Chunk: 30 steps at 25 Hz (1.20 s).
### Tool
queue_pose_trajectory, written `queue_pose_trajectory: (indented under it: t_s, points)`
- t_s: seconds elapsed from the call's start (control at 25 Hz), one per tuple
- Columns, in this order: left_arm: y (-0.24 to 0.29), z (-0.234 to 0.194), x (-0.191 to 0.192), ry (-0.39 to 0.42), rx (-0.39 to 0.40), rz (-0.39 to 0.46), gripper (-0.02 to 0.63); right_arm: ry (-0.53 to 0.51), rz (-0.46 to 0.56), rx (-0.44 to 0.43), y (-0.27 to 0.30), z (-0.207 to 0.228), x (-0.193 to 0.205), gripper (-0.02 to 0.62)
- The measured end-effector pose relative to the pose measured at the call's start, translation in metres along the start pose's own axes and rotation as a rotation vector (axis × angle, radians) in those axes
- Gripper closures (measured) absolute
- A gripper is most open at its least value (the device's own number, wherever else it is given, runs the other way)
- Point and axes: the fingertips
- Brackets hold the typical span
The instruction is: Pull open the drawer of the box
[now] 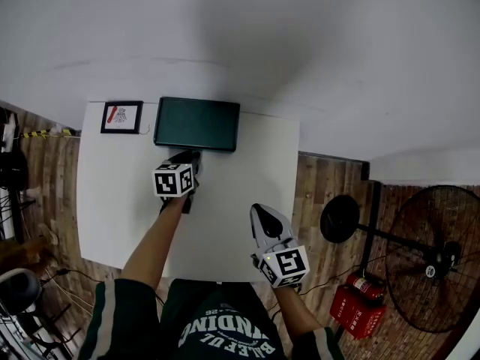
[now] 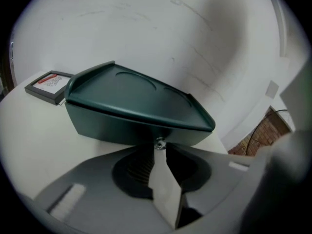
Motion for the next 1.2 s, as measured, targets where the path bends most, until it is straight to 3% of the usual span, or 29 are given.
queue_pose_trajectory:
  t_s: [1.2]
  points:
    - [-0.05,0.003,0.079,-0.025,-0.009,-0.044,0.485,0.015,0.021,0.002,-0.032,-0.014,0.011,0.595]
Point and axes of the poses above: the fingertips, and each gripper's own axes: y forward along the fingers, z to its right, x out of its underside, and after that the axes turned 15 degrees about -x, right-handed
